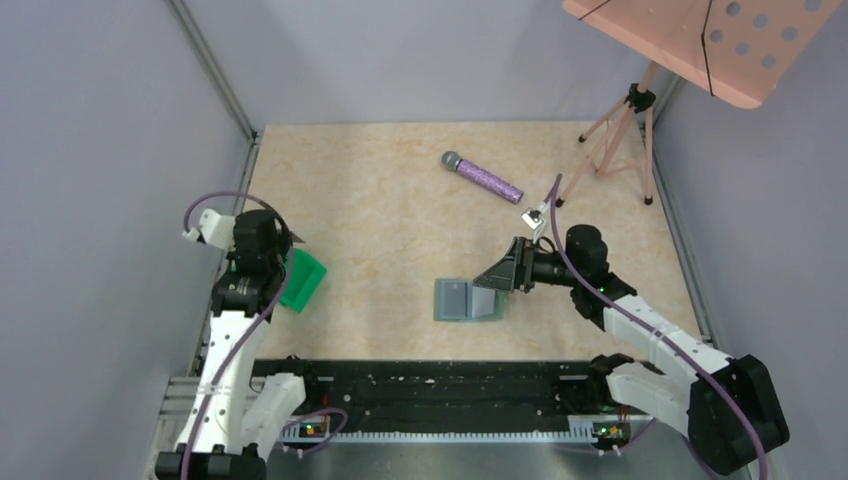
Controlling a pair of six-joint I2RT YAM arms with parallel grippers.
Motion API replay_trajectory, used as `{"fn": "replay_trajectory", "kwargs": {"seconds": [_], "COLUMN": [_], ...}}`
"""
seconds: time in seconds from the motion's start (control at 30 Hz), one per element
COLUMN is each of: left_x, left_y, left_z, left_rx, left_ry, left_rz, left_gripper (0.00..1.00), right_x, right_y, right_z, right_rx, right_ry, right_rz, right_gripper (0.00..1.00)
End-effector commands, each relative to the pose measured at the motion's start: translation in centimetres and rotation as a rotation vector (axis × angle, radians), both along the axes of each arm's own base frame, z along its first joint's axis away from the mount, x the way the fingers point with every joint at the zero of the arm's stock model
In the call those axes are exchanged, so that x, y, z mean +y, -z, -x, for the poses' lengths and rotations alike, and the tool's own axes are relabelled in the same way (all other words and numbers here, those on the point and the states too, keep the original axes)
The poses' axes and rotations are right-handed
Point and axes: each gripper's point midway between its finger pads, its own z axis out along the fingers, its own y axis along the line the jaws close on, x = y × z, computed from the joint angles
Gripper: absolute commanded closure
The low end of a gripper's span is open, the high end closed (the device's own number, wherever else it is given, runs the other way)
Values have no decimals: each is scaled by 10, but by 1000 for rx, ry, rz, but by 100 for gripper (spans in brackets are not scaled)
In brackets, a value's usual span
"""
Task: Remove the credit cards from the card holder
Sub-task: Place the credit card in the storage box.
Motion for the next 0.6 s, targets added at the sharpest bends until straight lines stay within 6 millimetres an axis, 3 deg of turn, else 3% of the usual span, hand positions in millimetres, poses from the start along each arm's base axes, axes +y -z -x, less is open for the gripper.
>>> {"fn": "replay_trajectory", "kwargs": {"seconds": [0.0, 0.3, 0.57], "left_x": [65, 114, 110], "left_y": [1, 16, 42], "left_z": [27, 48, 14], "left_rx": [-15, 65, 38], "left_ry": [-377, -671, -571], "left_rz": [-52, -15, 31], "left_gripper": [100, 100, 100], "right_x": [5, 8, 9], "right_y": [-15, -17, -24], "right_z": [-2, -6, -12], "right_rx": [-92, -116, -134], "right_ry": [-56, -77, -75], "right_rz": [-51, -53, -44], "right_gripper": [15, 15, 16]}}
